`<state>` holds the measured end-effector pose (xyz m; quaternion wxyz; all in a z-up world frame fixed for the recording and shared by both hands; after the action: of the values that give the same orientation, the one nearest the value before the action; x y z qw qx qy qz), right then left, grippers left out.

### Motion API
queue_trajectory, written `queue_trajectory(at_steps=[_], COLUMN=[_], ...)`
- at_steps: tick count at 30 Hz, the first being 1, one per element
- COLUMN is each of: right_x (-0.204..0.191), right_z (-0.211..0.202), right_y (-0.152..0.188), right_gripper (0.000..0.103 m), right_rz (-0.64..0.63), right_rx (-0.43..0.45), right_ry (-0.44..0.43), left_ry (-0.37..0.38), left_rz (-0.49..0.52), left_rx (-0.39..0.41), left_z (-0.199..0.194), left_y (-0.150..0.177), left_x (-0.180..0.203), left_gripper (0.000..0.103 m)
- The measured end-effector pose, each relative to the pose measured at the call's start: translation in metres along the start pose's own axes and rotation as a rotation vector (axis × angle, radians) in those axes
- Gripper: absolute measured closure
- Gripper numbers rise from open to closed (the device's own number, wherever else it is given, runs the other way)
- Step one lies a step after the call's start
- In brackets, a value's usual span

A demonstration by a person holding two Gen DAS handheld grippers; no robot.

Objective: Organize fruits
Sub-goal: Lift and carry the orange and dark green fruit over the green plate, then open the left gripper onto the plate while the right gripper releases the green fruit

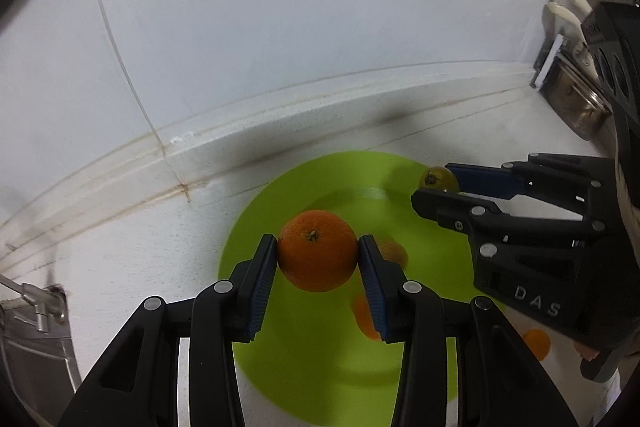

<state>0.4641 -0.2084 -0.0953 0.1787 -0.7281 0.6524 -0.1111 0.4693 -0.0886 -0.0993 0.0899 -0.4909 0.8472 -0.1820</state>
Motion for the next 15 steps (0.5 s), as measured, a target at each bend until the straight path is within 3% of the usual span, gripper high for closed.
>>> queue_trajectory(at_steps=[13,15], right_x=[0.006,0.007], right_z=[0.030,0.030], right_y=[-0.001,-0.001], right_gripper=[0.074,0.073], right_rz=[0.000,0.002], right_rx=[-0.055,-0.056], right_ry=[0.005,0.001], left_ry=[-0.003,-0.009], left_rz=[-0.025,-0.027], left_rx=[-0.063,-0.054], left_z=[0.017,0.015], left_y=[-0.005,-0.005], left_x=[0.001,0.000], left_gripper=[0.061,0.053])
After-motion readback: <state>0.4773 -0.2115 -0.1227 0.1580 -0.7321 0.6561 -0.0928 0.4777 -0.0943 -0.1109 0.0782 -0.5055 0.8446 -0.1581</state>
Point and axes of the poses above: each gripper's, at about its wrist camera, not at the fingertips, and z roughly the way its jaws point, x to its right, y to its underside, the point moved 5 cm from there along z, roughly the way its jaws point, and after that the axes turned 12 degrees about -x, right-handed, at the moved point
